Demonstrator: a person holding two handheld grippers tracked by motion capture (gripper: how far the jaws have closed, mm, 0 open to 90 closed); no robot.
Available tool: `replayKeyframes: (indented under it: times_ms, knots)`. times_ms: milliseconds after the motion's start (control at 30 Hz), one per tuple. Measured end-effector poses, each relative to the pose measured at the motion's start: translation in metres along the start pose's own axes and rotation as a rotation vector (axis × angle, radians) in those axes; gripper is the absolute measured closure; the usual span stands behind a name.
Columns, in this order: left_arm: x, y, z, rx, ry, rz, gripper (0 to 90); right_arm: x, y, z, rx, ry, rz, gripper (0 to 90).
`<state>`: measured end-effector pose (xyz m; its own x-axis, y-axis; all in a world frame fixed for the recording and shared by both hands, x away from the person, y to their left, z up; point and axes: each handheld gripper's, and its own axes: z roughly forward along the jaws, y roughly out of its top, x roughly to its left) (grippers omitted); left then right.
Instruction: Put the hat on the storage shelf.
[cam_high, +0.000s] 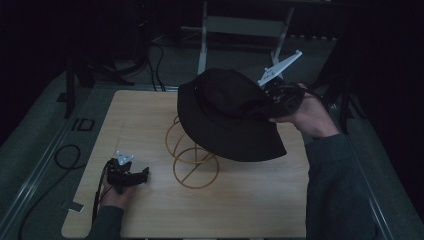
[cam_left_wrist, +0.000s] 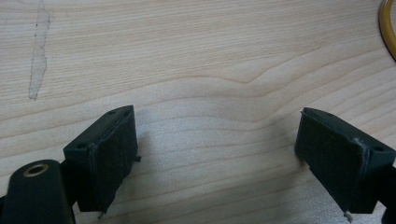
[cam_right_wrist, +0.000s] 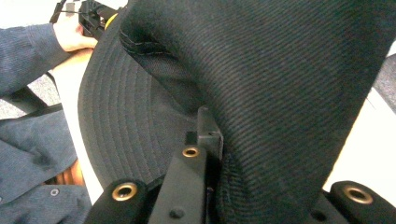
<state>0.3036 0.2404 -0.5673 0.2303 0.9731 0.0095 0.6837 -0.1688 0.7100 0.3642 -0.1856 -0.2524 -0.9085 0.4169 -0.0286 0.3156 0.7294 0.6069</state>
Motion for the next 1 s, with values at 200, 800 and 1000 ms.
replayKeyframes:
  times_ms: [200,800,1000]
  knots:
    - [0.000,0.000,0.000,0.000,0.000,0.000,13.4,0.004,0.007,0.008,-0.002,0.012,-0.018,87.5]
    - [0.000,0.000,0.000,-0.002,0.000,0.001,13.4,0.019,0.029,0.048,0.023,0.094,-0.056,83.5]
    - [0.000,0.000,0.000,-0.001,0.001,0.001,13.4,0.025,0.034,0.063,0.046,0.129,-0.071,79.5]
